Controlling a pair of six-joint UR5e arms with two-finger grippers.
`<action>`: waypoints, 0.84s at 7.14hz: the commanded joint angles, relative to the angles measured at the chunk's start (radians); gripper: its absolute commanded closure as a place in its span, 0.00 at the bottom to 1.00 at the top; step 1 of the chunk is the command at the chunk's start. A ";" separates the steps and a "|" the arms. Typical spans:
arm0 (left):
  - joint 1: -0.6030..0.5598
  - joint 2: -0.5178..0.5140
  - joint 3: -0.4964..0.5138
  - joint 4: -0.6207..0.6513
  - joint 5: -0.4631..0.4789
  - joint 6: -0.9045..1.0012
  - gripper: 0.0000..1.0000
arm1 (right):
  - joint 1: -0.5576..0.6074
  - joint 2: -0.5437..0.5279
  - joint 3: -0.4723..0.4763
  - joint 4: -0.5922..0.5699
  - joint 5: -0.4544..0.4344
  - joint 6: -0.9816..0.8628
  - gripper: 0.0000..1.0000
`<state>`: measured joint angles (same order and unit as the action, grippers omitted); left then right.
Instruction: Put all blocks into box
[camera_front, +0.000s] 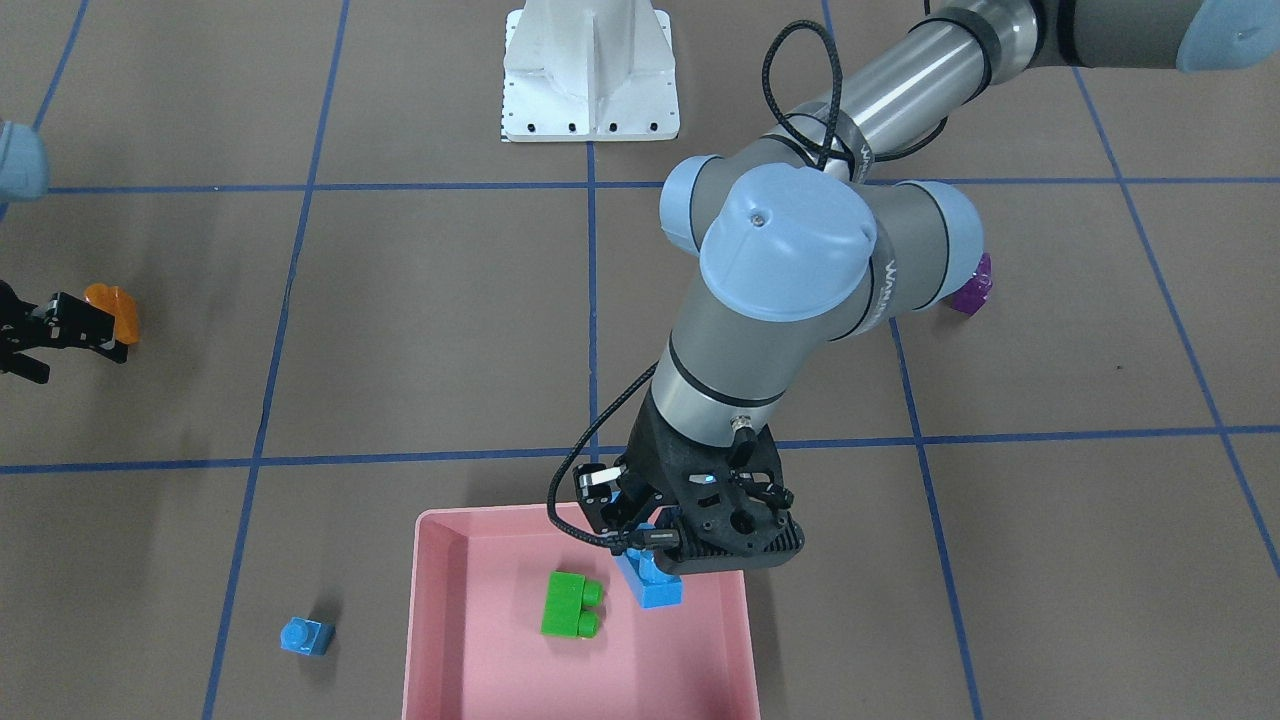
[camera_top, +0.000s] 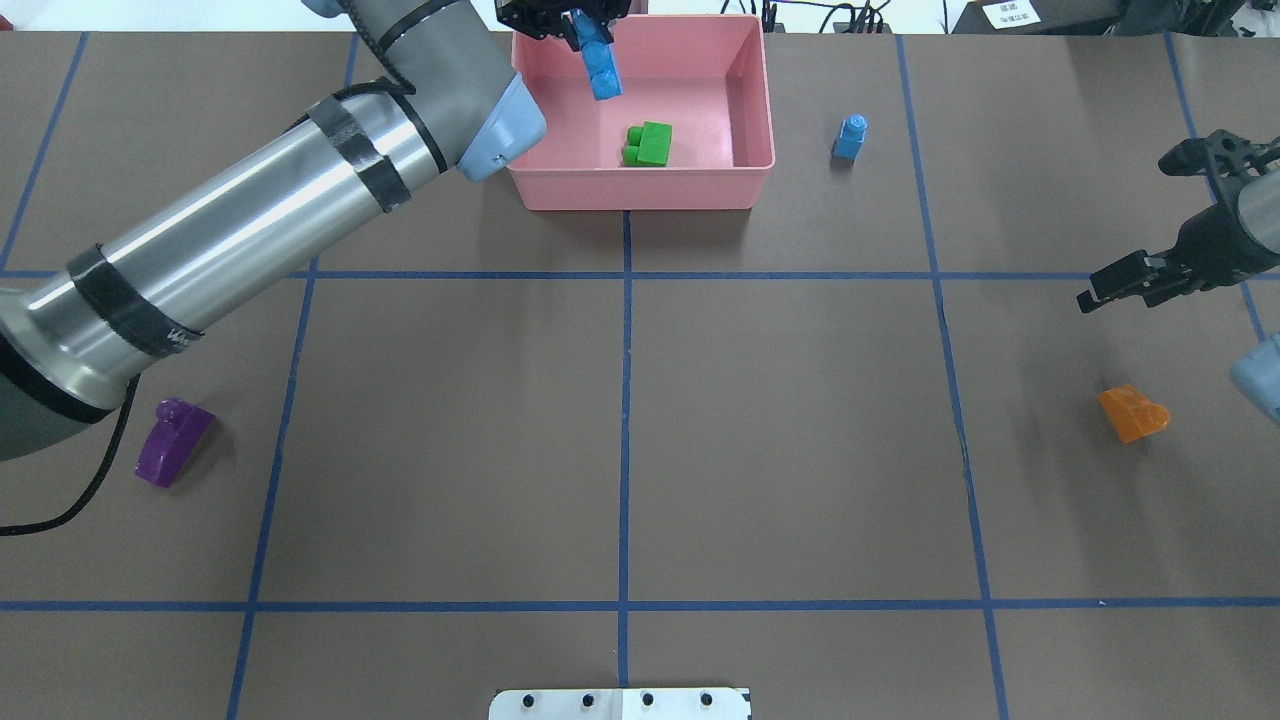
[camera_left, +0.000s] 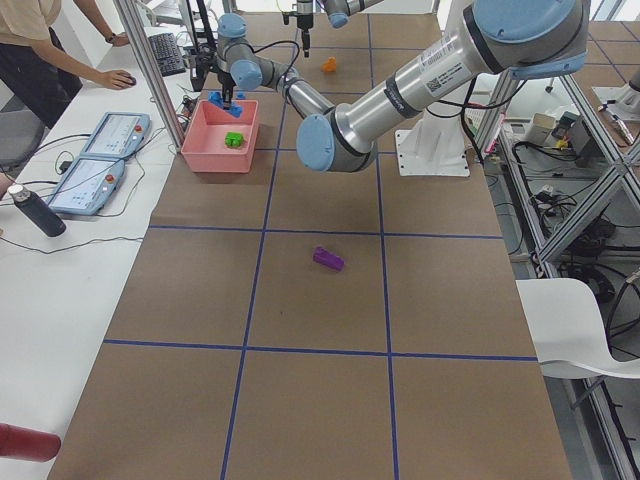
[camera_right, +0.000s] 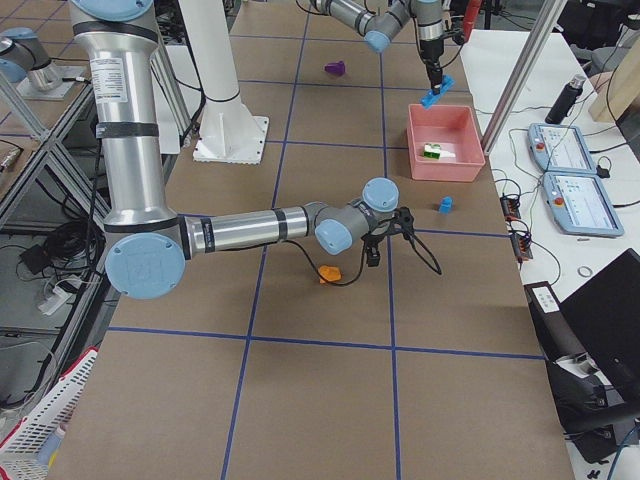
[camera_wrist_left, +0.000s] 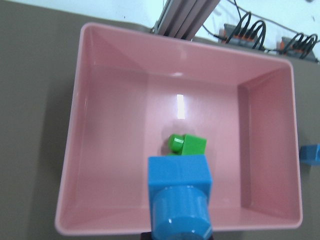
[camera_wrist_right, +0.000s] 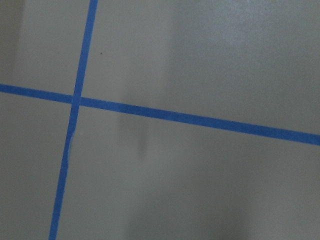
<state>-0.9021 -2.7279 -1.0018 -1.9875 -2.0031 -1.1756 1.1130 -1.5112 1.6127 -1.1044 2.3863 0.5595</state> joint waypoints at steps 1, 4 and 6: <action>-0.006 -0.024 0.074 -0.036 0.073 0.028 0.83 | -0.045 -0.036 0.009 -0.003 -0.018 -0.001 0.00; -0.006 -0.026 0.074 -0.028 0.078 0.021 0.00 | -0.111 -0.037 0.001 -0.049 -0.074 0.000 0.00; -0.006 -0.026 0.069 -0.024 0.078 0.018 0.00 | -0.116 -0.038 0.004 -0.095 -0.079 0.000 0.00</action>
<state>-0.9081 -2.7531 -0.9308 -2.0146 -1.9254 -1.1556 1.0050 -1.5486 1.6153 -1.1667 2.3121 0.5599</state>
